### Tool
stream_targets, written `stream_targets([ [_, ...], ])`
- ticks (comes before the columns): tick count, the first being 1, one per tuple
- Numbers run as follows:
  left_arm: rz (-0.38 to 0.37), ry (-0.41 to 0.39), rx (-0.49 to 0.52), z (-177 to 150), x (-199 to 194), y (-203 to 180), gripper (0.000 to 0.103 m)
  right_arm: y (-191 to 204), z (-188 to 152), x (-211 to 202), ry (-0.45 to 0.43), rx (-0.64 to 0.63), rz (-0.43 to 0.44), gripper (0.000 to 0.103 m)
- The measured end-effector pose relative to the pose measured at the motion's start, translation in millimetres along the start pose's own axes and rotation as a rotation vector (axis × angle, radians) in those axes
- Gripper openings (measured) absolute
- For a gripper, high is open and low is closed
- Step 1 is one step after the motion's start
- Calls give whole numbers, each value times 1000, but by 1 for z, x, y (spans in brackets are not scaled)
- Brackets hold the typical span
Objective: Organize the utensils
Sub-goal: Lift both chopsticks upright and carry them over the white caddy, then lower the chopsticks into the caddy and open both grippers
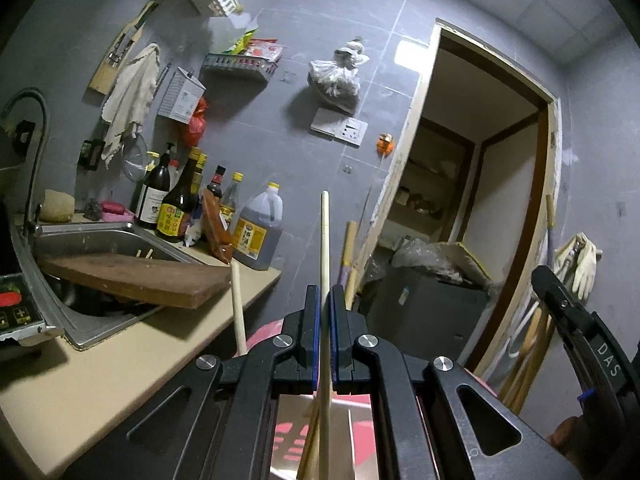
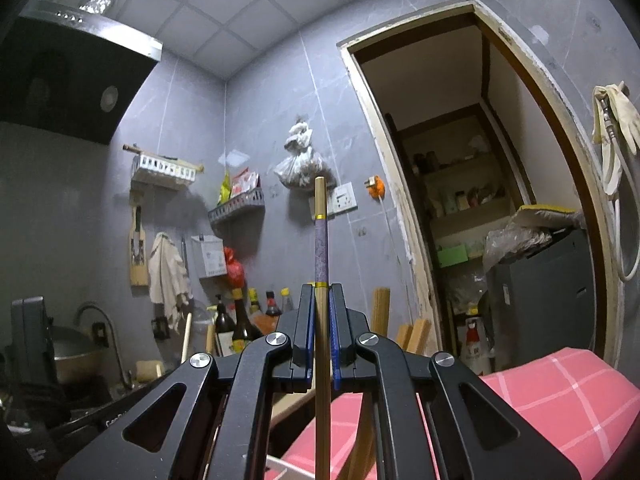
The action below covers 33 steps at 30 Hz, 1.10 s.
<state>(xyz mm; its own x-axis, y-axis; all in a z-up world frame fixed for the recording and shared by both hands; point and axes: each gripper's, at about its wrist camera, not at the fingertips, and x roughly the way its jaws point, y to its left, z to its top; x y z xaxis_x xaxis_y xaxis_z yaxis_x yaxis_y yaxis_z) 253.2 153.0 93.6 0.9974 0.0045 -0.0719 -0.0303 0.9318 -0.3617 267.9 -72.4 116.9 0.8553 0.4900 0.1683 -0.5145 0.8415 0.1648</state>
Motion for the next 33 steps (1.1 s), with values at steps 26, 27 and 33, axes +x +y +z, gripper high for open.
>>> stream_targets([
  [26, -38, 150, 75, -31, -5, -11, 5, -1, -18, -22, 227, -26, 0, 5],
  [27, -39, 152, 74, -31, -6, -12, 5, 0, -19, -23, 229, -29, 0, 6],
  [33, -43, 149, 71, -29, -10, -13, 5, 0, -17, -26, 236, -51, -10, 7],
])
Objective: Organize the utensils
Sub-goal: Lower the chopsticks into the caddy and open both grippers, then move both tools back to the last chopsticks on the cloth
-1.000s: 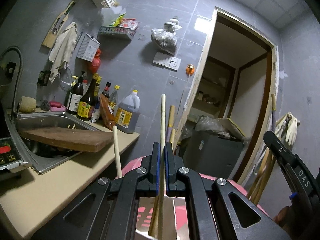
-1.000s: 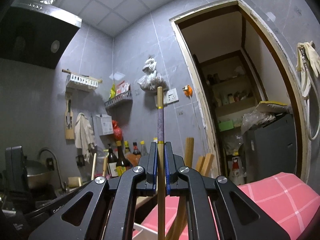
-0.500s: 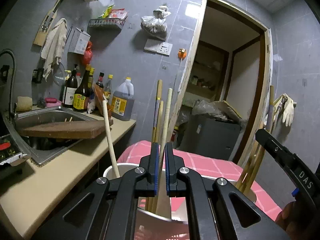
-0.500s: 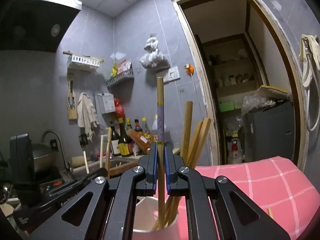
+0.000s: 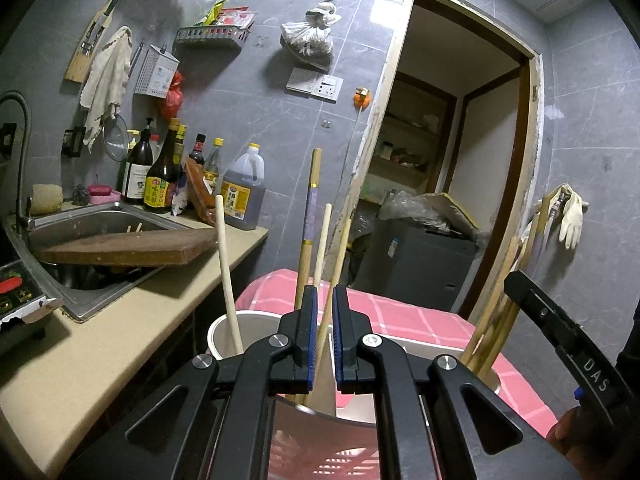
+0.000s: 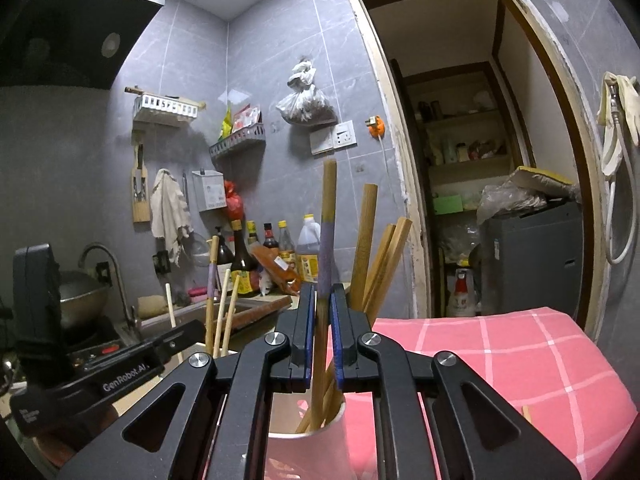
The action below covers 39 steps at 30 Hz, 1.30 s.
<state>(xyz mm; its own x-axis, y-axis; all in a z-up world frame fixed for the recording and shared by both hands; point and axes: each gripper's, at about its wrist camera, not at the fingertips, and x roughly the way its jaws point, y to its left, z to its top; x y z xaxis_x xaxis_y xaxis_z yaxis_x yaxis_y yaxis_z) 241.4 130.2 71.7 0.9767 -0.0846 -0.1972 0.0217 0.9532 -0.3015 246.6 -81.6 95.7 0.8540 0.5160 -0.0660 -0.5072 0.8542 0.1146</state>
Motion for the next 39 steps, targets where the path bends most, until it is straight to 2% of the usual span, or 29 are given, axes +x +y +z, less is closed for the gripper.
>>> stream_targets([
  [2, -3, -2, -1, 1, -1, -1, 10, 0, 1, -2, -5, -10, -3, 10],
  [5, -17, -6, -9, 3, -7, -2, 22, 1, 6, -8, -30, -26, -11, 26],
  [8, -27, -14, -11, 7, -13, -6, 24, 0, 13, -15, -62, -35, -15, 27],
  [10, -30, -21, -8, 10, -18, -9, 26, -1, 18, -21, -82, -40, -21, 33],
  [12, -35, -30, -7, 13, -23, -13, 35, -5, 23, -27, -102, -37, -25, 46],
  [16, -49, -46, -3, 19, -33, -23, 47, -15, 32, -43, -128, -28, -46, 56],
  [17, -53, -49, -1, 20, -35, -26, 56, -19, 34, -48, -131, -28, -54, 59],
  [18, -58, -54, 0, 21, -38, -30, 60, -22, 36, -53, -134, -28, -64, 68],
  [20, -72, -64, 2, 23, -44, -36, 70, -31, 39, -63, -141, -24, -82, 79],
  [21, -80, -67, 6, 23, -46, -40, 72, -35, 41, -69, -146, -25, -91, 80],
  [23, -91, -68, 16, 24, -49, -48, 85, -42, 44, -80, -148, -34, -111, 85],
  [27, -122, -66, 35, 22, -54, -67, 96, -56, 48, -102, -152, -40, -150, 103],
  [28, -129, -65, 41, 20, -55, -72, 100, -60, 48, -108, -153, -43, -160, 103],
  [34, -174, -39, 83, 9, -56, -102, 101, -77, 48, -131, -112, -73, -197, 103],
  [39, -192, 16, 114, -9, -49, -125, 101, -93, 39, -142, -32, -94, -250, 103],
])
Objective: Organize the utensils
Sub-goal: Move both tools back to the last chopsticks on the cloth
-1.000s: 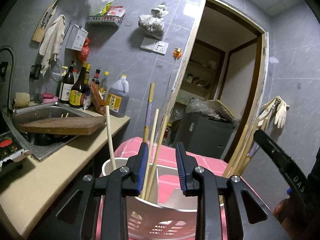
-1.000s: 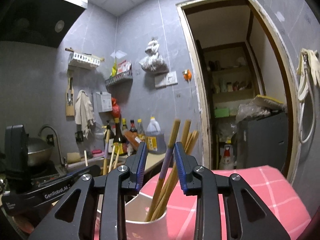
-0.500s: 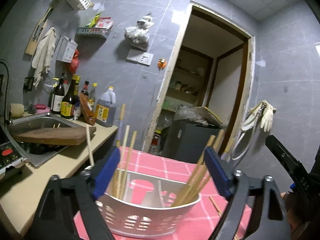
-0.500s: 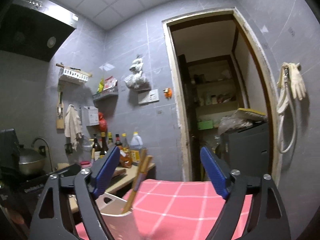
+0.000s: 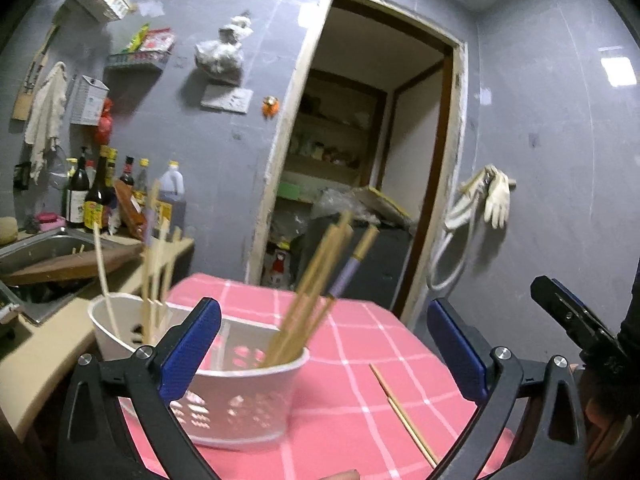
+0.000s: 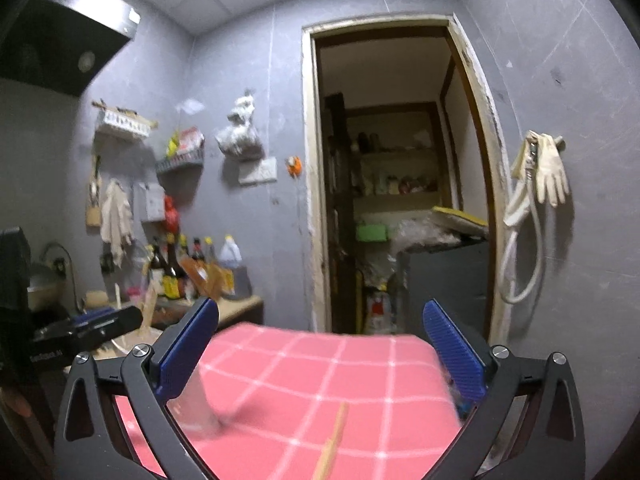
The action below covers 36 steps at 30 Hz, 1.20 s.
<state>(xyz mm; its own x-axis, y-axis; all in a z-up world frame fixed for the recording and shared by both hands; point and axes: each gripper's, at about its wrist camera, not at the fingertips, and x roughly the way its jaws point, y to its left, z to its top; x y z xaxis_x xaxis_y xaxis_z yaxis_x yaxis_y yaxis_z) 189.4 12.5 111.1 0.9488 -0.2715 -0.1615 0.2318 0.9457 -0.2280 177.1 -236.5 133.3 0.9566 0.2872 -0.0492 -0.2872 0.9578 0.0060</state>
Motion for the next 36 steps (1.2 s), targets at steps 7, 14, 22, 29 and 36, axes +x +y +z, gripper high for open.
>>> stream_targets([
  [7, 36, 125, 31, -32, 26, -23, 101, -21, -32, 10, 194, -18, -71, 103],
  [14, 91, 264, 56, -68, 50, -29, 101, -31, -76, 41, 473, -36, -78, 103],
  [22, 136, 386, 53, -90, 73, -24, 101, -32, -110, 65, 680, -48, -52, 103],
  [29, 157, 459, 25, -97, 82, -16, 101, -27, -126, 80, 796, -73, -40, 100],
  [36, 160, 488, 8, -98, 83, -10, 101, -27, -132, 87, 857, -76, -35, 98],
])
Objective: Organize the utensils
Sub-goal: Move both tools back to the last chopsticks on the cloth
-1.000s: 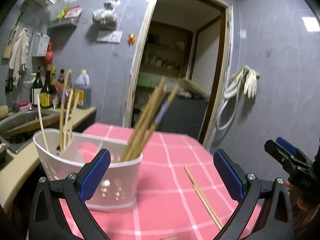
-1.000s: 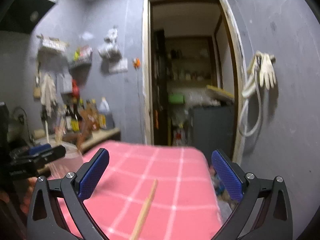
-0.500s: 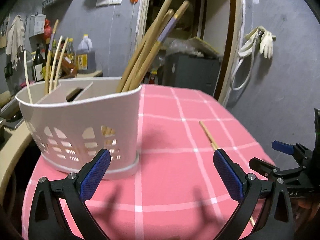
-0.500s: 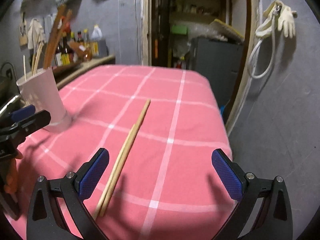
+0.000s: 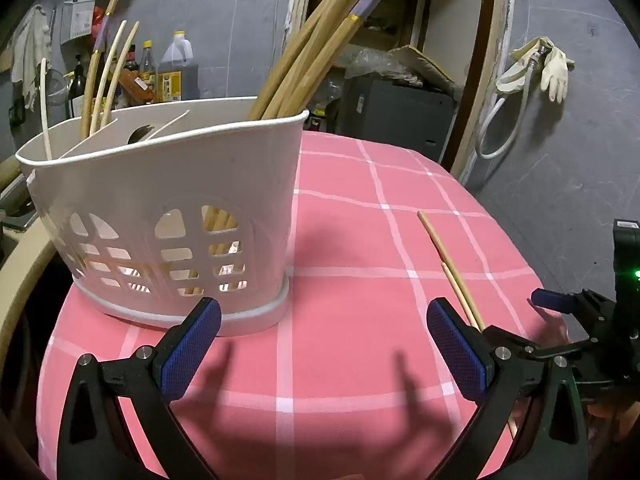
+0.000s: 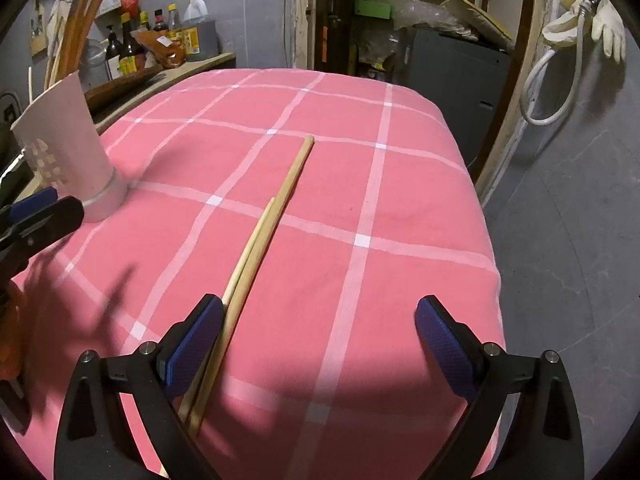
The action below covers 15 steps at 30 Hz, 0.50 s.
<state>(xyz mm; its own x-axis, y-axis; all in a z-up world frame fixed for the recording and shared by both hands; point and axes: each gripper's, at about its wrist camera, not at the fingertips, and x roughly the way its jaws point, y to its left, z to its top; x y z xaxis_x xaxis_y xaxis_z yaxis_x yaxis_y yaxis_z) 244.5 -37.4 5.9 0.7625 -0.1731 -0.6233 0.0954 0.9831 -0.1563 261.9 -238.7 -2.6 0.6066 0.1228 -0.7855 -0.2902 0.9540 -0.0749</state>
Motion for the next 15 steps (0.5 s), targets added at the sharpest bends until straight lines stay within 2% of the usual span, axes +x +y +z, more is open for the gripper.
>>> stream_targets([
  [2, -3, 4, 1, 0, -1, 0, 101, -1, 3, 2, 5, 0, -7, 97],
  [5, -11, 11, 6, 0, 0, 0, 101, -2, 7, 8, 24, -6, -24, 85],
  [8, -26, 21, 13, 0, 1, -1, 101, -6, 13, 14, 38, 0, -2, 81],
  [10, -40, 32, 22, 0, 3, -2, 101, -9, 17, 15, 27, -5, 4, 69],
  [12, -53, 46, 36, 0, 4, -5, 101, -12, 20, 16, 24, 1, 30, 44],
  [13, -62, 54, 43, 0, 5, -7, 101, -13, 20, 16, 23, 5, 39, 41],
  [15, -86, 75, 66, 0, 9, -13, 101, -19, 18, 15, 19, 16, 60, 27],
])
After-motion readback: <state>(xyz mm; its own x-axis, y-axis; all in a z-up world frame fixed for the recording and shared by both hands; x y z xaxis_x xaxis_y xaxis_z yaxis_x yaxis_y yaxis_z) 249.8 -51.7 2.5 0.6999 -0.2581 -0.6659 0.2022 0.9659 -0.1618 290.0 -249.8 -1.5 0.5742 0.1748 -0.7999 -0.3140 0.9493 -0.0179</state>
